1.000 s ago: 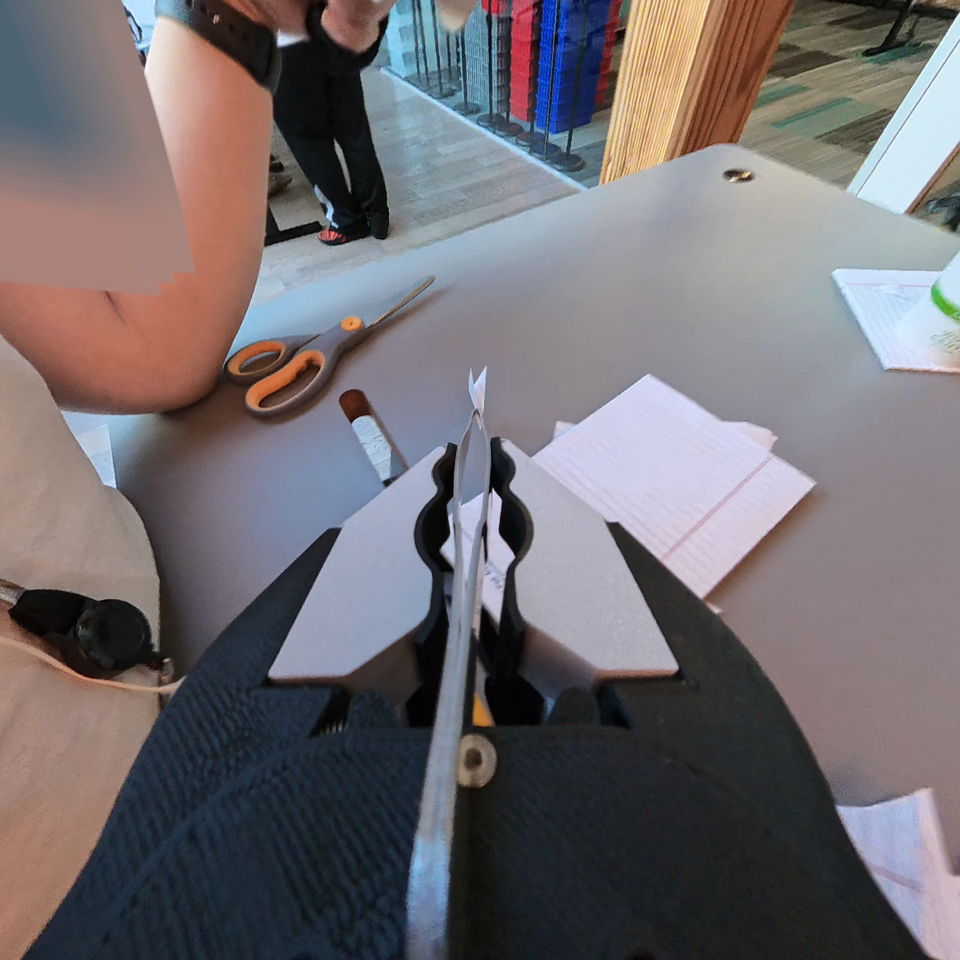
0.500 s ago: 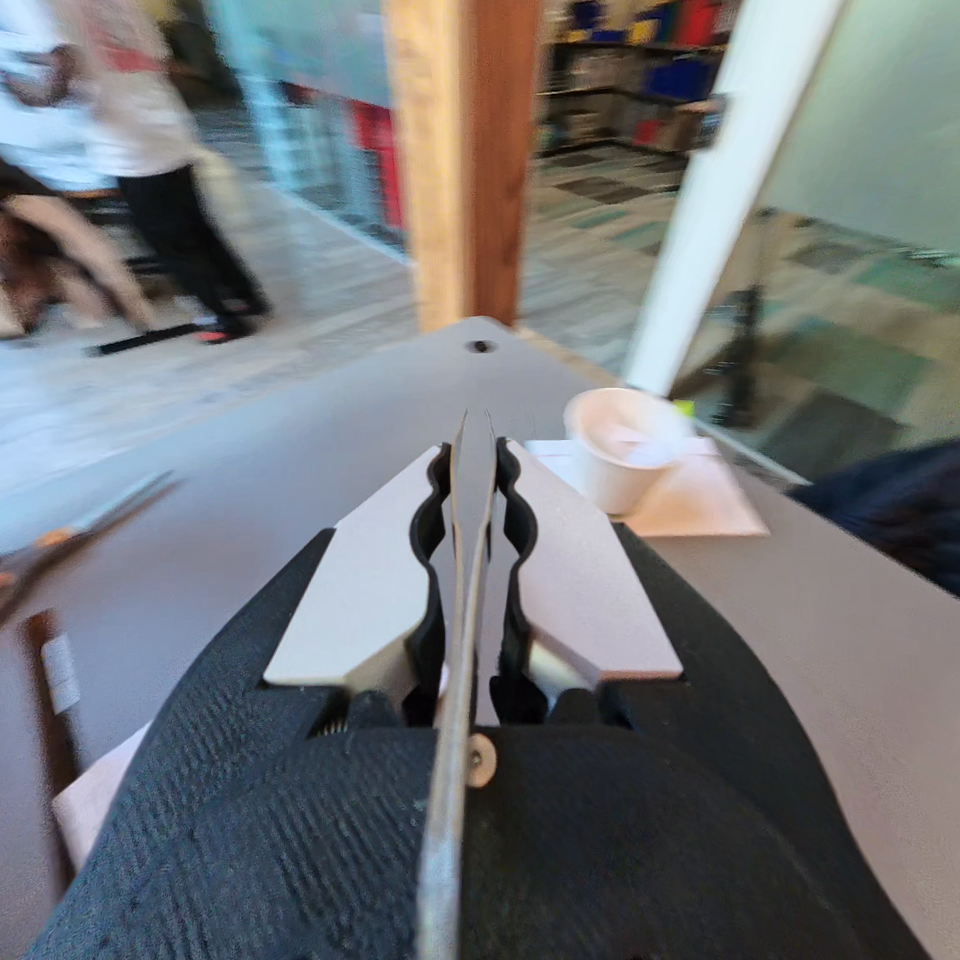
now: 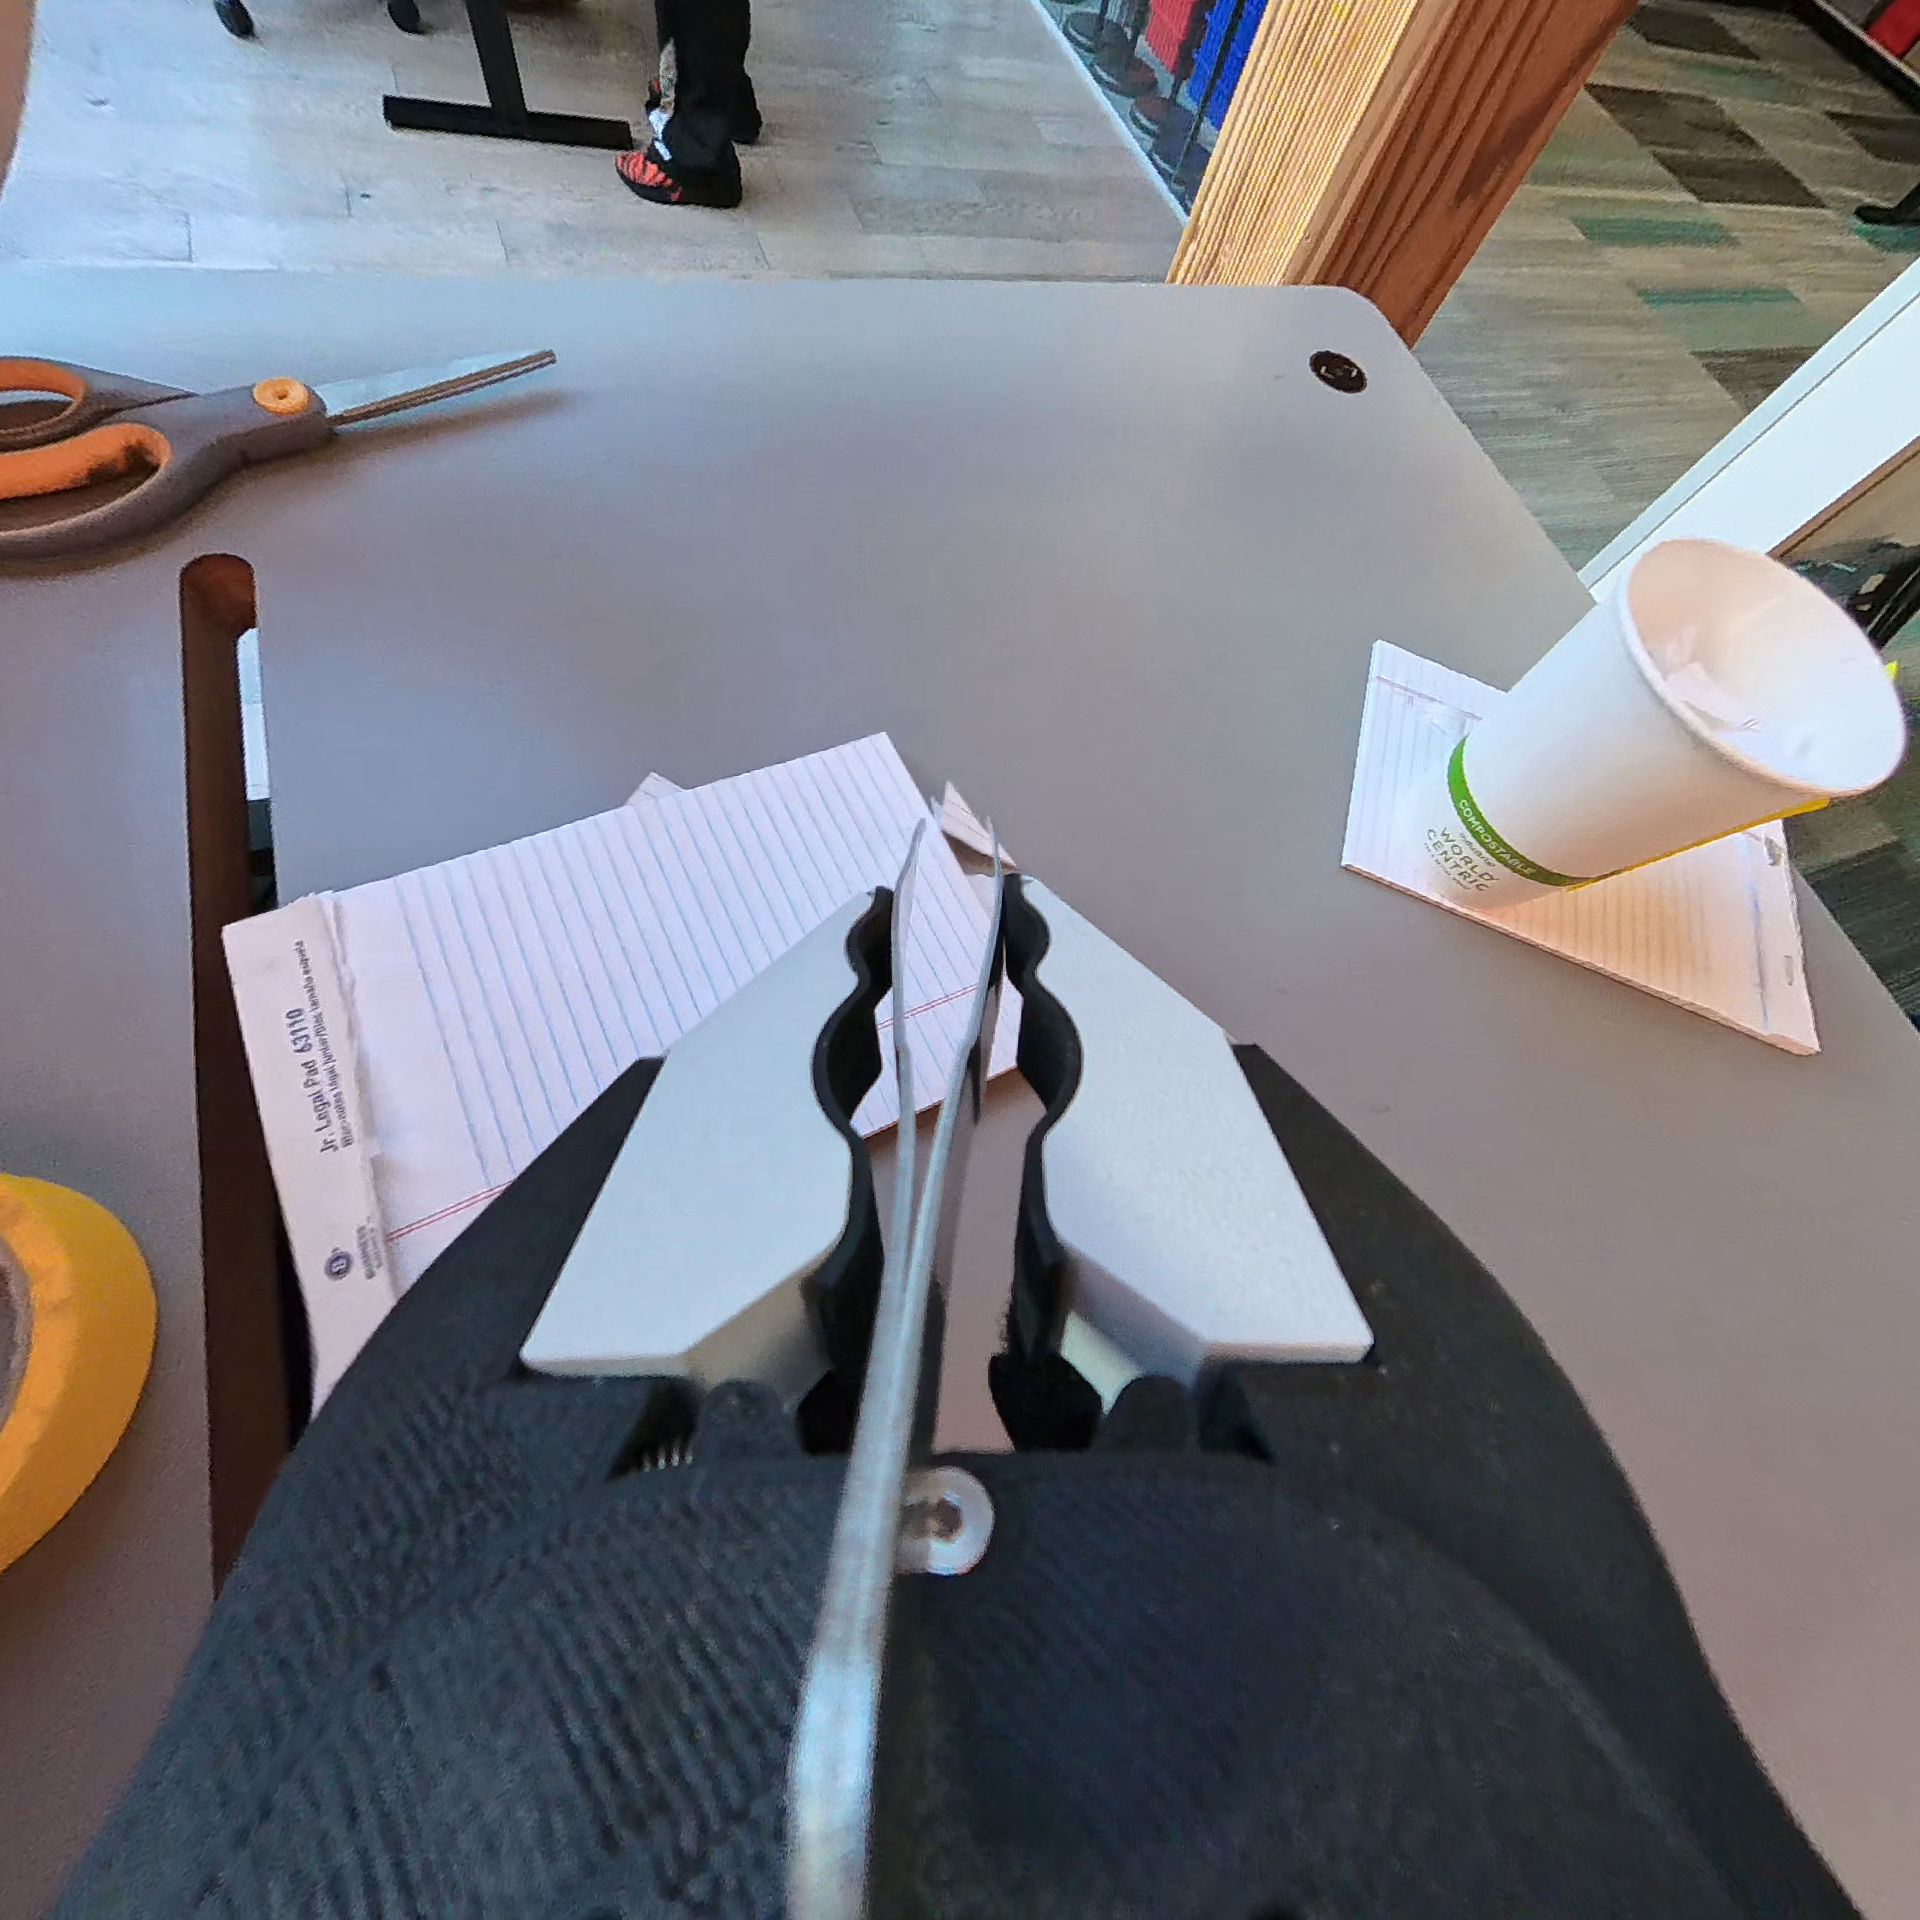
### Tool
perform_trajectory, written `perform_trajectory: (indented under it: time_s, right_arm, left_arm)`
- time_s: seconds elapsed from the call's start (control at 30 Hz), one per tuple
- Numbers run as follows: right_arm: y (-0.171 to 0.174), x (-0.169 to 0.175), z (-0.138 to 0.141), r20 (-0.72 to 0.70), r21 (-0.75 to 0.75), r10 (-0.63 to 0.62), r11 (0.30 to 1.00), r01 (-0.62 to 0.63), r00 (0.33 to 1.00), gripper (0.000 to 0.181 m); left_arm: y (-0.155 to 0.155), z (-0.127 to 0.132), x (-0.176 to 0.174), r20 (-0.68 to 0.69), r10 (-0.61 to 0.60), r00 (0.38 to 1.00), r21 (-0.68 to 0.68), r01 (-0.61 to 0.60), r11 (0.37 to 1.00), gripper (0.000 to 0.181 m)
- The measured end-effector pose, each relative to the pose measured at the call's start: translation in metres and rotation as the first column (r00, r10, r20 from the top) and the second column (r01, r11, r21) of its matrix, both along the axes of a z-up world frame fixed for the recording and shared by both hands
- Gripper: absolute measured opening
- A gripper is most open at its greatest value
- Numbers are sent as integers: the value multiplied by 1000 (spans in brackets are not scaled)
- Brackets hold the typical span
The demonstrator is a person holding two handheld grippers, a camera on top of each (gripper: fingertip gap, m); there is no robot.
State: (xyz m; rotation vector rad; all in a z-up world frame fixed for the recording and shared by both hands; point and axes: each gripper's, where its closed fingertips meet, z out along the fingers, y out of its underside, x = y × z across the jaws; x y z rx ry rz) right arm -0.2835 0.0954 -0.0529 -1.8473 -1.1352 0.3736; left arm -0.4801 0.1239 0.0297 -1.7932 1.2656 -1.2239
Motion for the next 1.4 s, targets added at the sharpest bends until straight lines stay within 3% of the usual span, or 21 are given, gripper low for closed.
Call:
perform_trajectory:
  time_s: [0.3,0.57,1.03,1.27,1.33,1.4]
  right_arm:
    - [16,0,-16,-111,-146,-17,989,1,994,18]
    - [18,4,-17,-148,-154,-41,988,18,988,13]
    - [21,12,34,-233,-47,-103,994,95,967,11]
    - [99,48,130,-304,194,-251,928,317,919,11]
    - [126,63,134,-307,179,-333,900,398,892,12]
    - [148,73,120,-295,109,-415,880,462,861,18]
  left_arm:
    - [0,-1,-2,-14,11,1000,6,-11,1000,49]
    - [2,-2,-4,-17,23,1000,5,-22,1000,49]
    - [3,-1,-4,-13,27,1000,7,-27,1000,49]
    - [3,-4,-1,-22,21,1000,-7,-21,1000,49]
    - [1,-3,1,-25,12,1000,-1,-12,1000,49]
    - [-1,-2,1,-21,4,1000,9,-4,1000,49]
